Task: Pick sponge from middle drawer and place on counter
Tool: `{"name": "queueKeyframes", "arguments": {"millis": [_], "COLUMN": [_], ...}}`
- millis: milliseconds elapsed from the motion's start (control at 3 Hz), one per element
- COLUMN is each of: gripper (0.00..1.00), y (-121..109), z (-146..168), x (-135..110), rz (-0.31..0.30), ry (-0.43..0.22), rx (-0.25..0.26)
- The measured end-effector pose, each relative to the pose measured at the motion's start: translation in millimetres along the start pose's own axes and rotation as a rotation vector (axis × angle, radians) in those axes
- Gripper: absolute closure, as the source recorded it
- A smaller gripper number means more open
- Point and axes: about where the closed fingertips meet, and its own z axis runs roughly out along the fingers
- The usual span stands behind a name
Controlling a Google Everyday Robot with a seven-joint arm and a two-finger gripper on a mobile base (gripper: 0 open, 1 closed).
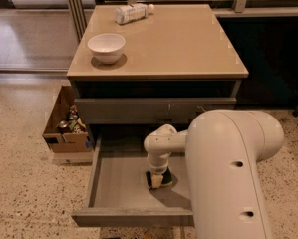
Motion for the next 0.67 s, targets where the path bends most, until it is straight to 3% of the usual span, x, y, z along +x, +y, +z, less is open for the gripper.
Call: {"name": "queueKeyframes", "arguments": {"millis": [667], "gripper": [1.00], "y": [3.1], "z": [-6.5], "x": [1.2], "rz": [-0.012], "ry": [-0.036], "rx": [0.009]}}
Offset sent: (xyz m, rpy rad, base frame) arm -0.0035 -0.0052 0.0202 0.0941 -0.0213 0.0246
